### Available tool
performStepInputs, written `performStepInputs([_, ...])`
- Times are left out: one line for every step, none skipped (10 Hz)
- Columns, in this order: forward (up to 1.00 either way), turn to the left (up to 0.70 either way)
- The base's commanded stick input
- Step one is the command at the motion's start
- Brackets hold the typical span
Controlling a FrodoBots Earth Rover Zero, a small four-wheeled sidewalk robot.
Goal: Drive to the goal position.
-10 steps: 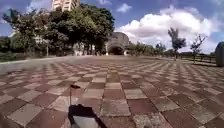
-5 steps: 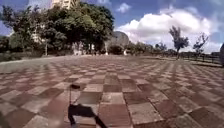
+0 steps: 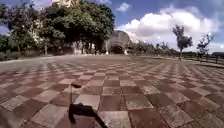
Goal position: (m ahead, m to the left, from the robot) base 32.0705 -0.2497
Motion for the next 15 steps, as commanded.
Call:
performStepInputs([1.0, 0.0])
performStepInputs([1.0, 0.0])
performStepInputs([1.0, 0.0])
performStepInputs([1.0, 0.0])
performStepInputs([1.0, 0.0])
performStepInputs([1.0, 0.0])
performStepInputs([1.0, 0.0])
performStepInputs([1.0, 0.0])
performStepInputs([1.0, 0.0])
performStepInputs([1.0, 0.0])
performStepInputs([1.0, 0.0])
performStepInputs([1.0, 0.0])
performStepInputs([1.0, 0.0])
performStepInputs([1.0, 0.0])
performStepInputs([1.0, 0.0])
